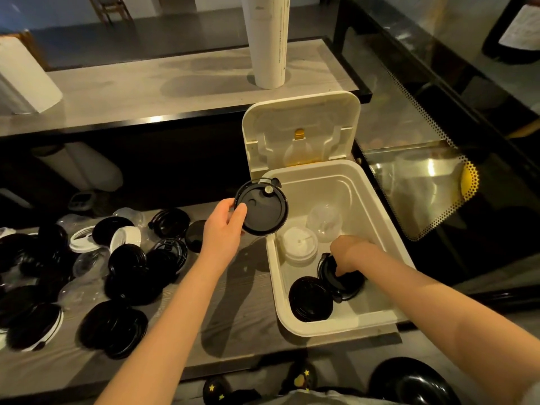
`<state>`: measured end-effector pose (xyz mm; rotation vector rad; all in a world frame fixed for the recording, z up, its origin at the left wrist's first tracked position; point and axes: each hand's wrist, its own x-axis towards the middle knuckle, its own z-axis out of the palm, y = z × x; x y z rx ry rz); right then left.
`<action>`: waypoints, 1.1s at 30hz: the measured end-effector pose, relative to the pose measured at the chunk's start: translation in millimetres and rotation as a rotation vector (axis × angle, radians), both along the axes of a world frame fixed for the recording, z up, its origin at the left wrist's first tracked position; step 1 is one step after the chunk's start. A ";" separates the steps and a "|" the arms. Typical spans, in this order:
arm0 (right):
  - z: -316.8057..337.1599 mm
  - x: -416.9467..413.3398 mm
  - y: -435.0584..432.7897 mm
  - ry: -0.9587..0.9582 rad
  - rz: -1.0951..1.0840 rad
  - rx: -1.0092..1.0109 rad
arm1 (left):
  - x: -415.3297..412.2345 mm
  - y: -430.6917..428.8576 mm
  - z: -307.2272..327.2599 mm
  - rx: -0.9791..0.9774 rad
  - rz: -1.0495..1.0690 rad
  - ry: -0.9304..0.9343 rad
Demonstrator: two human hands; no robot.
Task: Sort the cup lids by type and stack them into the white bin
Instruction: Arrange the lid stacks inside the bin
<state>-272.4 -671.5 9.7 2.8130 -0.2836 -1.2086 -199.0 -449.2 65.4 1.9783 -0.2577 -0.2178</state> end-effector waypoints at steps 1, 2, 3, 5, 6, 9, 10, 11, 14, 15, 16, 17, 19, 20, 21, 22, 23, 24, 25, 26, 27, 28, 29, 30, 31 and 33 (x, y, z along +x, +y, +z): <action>2.9 0.8 -0.4 -0.016 -0.016 0.018 | -0.8 -1.1 2.1 -0.001 -0.009 -0.010; 6.6 2.6 -1.9 -0.056 -0.044 0.047 | -1.7 -2.7 5.2 -0.004 -0.017 -0.023; 11.6 4.7 -4.4 -0.142 -0.092 0.100 | -2.1 -5.6 8.5 0.001 -0.022 -0.036; 27.9 7.5 -9.3 -0.391 -0.244 0.289 | -1.0 -13.1 13.1 0.032 -0.033 -0.060; 36.7 8.3 -11.2 -0.530 -0.304 0.398 | -0.5 -18.3 16.0 0.051 -0.045 -0.069; 64.8 5.0 -8.3 -0.859 -0.395 0.757 | 3.4 -34.8 22.1 0.150 -0.129 -0.070; 73.1 2.0 -5.2 -0.900 -0.396 0.865 | 4.2 -40.1 23.7 0.198 -0.167 -0.056; 80.4 -1.8 -2.9 -0.907 -0.362 0.929 | 4.6 -45.2 25.0 0.244 -0.204 -0.042; 90.5 -9.2 -0.5 -0.838 -0.128 0.863 | 3.7 -58.8 27.1 0.330 -0.313 -0.012; 91.2 -10.2 -0.9 -0.830 -0.063 0.818 | 3.6 -62.3 27.8 0.348 -0.351 -0.011; 91.5 -11.3 -1.9 -0.824 -0.029 0.789 | 3.6 -65.9 27.9 0.364 -0.384 -0.014; 93.0 -12.3 -2.8 -0.814 -0.021 0.773 | 3.7 -68.9 27.5 0.378 -0.417 -0.014; 94.6 -16.0 -6.7 -0.763 -0.051 0.734 | 3.3 -74.3 24.0 0.415 -0.486 -0.005; 93.8 -17.9 -9.5 -0.724 -0.070 0.698 | 3.4 -76.6 20.9 0.438 -0.524 -0.014; 91.3 -20.6 -12.4 -0.687 -0.086 0.648 | 3.6 -78.2 17.1 0.472 -0.564 -0.041; 86.9 -23.0 -15.6 -0.649 -0.095 0.584 | 4.6 -79.7 13.0 0.517 -0.602 -0.087; 81.0 -25.4 -18.0 -0.606 -0.097 0.512 | 6.4 -81.4 7.5 0.581 -0.641 -0.155; 74.1 -27.3 -19.7 -0.557 -0.093 0.443 | 8.4 -83.4 1.6 0.679 -0.693 -0.247; 66.6 -28.2 -20.5 -0.501 -0.079 0.380 | 10.2 -86.7 -4.0 0.805 -0.757 -0.337; 58.9 -28.1 -20.3 -0.437 -0.058 0.330 | 11.8 -91.1 -10.3 0.952 -0.827 -0.412; 51.7 -27.0 -18.6 -0.375 -0.032 0.289 | 13.3 -95.9 -16.5 1.102 -0.894 -0.455; 45.4 -25.0 -16.0 -0.317 -0.003 0.255 | 14.5 -100.9 -21.4 1.241 -0.956 -0.454; 40.2 -22.4 -12.4 -0.270 0.028 0.220 | 14.8 -106.0 -25.5 1.360 -1.010 -0.419; 35.4 -19.5 -8.8 -0.228 0.055 0.182 | 15.1 -110.7 -28.5 1.456 -1.056 -0.369; 31.4 -17.0 -5.7 -0.189 0.075 0.147 | 15.1 -114.7 -31.9 1.522 -1.105 -0.309; 23.2 -12.9 -1.6 -0.124 0.096 0.095 | 14.8 -119.2 -40.8 1.596 -1.195 -0.210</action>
